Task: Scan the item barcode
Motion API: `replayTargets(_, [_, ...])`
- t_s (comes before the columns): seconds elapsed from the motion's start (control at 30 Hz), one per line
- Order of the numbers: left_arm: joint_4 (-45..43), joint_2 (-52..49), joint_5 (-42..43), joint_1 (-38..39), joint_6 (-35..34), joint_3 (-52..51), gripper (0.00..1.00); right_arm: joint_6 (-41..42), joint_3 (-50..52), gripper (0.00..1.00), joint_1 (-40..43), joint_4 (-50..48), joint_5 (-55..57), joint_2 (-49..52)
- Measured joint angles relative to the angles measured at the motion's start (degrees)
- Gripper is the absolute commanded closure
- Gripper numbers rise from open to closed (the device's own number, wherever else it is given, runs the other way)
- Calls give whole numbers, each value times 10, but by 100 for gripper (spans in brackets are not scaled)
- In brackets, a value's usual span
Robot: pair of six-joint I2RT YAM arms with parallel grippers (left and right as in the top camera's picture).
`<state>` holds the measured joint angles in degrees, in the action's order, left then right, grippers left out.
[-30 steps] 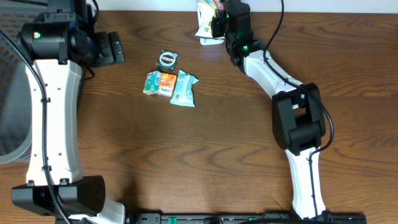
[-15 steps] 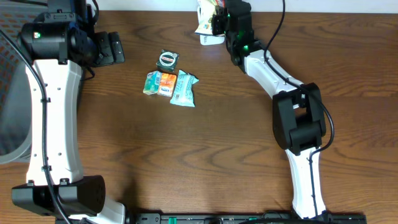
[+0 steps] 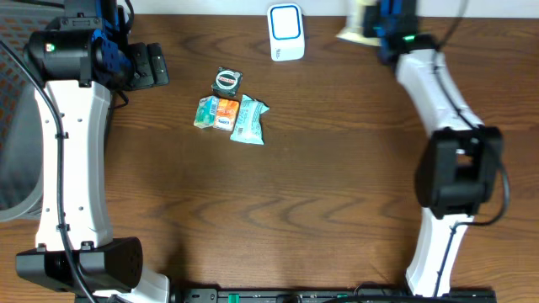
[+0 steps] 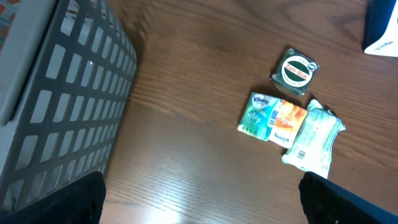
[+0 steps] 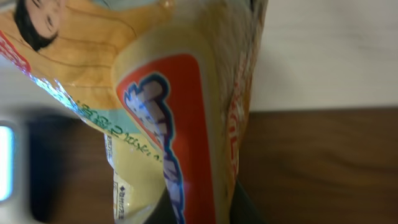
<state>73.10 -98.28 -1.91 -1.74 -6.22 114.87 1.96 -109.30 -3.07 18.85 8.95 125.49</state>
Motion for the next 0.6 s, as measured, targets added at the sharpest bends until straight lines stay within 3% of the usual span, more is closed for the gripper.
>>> replayTargets(0.3, [0, 0, 0, 0, 0, 0, 2, -88, -1, 97, 130, 162, 45, -3])
replayTargets(0.33, [0, 0, 0, 0, 0, 0, 2, -92, -1, 79, 144, 170, 46, -3])
replayTargets(0.37, [0, 0, 0, 0, 0, 0, 2, -94, -1, 44, 157, 179, 46, -3])
replayTargets(0.43, [0, 0, 0, 0, 0, 0, 2, -100, -1, 2, 180, 193, 46, -3])
replayTargets(0.6, [0, 0, 0, 0, 0, 0, 2, -106, -2, 1, 225, 223, 11, -3])
